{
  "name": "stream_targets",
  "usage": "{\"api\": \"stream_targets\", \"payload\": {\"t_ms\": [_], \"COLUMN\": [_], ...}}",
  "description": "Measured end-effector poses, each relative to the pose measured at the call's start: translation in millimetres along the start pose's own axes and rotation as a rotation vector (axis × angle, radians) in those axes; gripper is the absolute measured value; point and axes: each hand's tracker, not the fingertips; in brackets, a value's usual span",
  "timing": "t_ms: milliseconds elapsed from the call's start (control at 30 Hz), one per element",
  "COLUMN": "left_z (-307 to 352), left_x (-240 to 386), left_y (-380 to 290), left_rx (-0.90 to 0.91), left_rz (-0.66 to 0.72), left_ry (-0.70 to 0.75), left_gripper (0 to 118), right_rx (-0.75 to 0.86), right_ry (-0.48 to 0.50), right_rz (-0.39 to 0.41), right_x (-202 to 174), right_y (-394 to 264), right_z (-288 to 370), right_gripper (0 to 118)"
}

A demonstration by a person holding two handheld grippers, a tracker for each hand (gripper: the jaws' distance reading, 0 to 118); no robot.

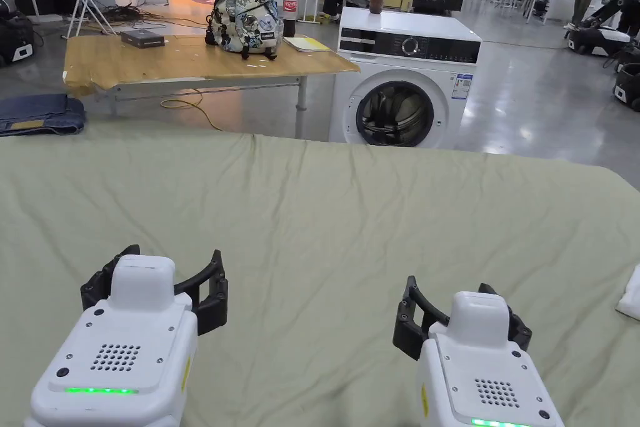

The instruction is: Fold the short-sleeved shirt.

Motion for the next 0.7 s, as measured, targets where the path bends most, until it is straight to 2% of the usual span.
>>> {"api": "stream_targets", "payload": {"t_ms": [67,167,267,400,567,700], "left_z": [-1,-1,-2,-4,-8,-10], "left_x": [0,0,1,-1,-8,-13], "left_y": [0,0,0,-1,0,1], "left_rx": [-0.002,-0.009,-0.020,-0.033,-0.038,-0.042], "left_rz": [0.001,-0.008,-0.026,-0.032,-0.012,0.020], "left_ry": [-0.004,0.001,0.012,0.020,0.012,-0.023], "left_gripper": [87,87,87,87,87,87], "right_rx": [0.005,0.005,0.008,0.015,0.001,-0.028], "right_ry": [-0.009,-0.009,0.001,0.063,-0.011,-0.012], "right_rz": [-0.008,-0.012,-0.022,-0.052,-0.025,-0.067], "right_x": [2,5,7,9,1,2], "right_y": [2,5,8,11,14,18], "right_z": [0,-2,-2,-2,-9,-14], "right_gripper": [87,96,96,96,96,96]}}
